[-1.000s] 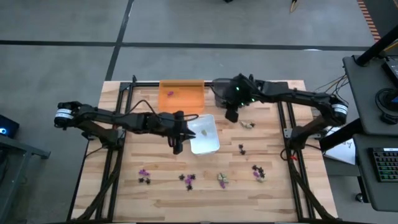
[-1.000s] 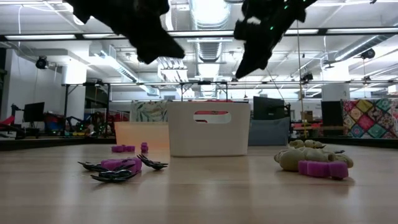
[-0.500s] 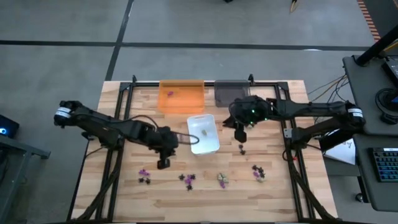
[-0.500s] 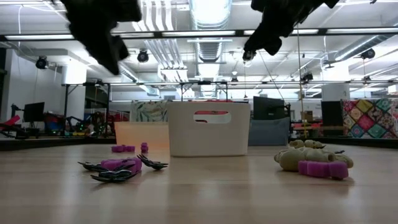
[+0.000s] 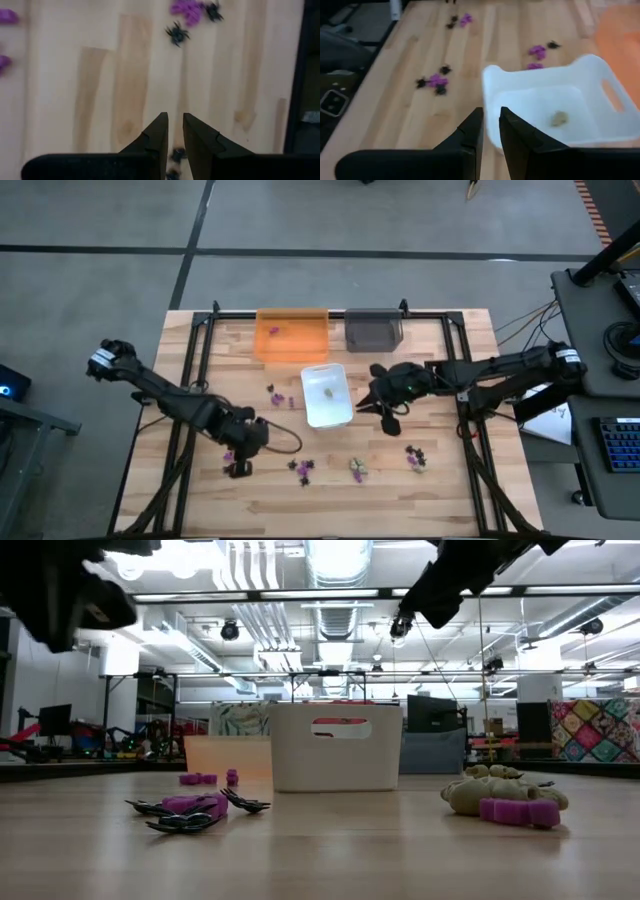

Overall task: Sort Halloween decoration
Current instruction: Put the purple skeleton toy into the orange bin

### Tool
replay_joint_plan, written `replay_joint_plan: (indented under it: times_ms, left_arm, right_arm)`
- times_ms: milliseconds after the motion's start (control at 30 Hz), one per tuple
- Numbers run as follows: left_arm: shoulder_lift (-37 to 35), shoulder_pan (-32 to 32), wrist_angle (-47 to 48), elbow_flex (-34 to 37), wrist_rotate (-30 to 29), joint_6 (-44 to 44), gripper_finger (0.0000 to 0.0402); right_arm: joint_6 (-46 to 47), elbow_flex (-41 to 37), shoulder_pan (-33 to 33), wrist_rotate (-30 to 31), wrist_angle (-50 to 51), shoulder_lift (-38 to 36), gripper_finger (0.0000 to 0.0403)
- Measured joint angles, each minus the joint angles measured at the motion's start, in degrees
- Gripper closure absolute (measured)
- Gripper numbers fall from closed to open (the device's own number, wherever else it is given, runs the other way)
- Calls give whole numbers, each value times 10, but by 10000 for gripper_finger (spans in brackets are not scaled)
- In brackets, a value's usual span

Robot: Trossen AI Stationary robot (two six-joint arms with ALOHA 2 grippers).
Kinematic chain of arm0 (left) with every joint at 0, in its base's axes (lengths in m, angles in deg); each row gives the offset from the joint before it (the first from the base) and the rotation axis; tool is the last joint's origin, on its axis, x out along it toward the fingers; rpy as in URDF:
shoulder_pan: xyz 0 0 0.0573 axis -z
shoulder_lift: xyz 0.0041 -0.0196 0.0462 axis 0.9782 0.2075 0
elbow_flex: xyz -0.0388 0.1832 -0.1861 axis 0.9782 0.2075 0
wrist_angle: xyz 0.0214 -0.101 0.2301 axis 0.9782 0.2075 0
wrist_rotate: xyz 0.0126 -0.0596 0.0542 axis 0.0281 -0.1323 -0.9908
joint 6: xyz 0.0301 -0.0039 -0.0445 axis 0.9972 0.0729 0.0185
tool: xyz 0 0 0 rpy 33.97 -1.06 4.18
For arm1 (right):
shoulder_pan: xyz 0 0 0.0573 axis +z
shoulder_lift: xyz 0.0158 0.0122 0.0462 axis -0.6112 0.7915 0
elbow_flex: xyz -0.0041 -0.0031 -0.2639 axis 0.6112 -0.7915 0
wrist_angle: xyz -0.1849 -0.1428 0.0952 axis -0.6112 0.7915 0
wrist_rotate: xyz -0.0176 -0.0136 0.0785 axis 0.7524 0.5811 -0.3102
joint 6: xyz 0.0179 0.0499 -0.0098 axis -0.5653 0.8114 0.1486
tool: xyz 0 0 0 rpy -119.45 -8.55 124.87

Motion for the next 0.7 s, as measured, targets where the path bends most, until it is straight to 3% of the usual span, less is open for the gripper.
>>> replay_joint_plan:
  times_ms: [500, 700]
  left_arm:
    - [0, 130, 30, 5, -104, -147, 361]
    - [0, 154, 35, 20, -104, -189, 361]
  right_arm:
    - [-2, -42, 41, 16, -102, 4, 351]
    - [-3, -43, 41, 17, -105, 4, 351]
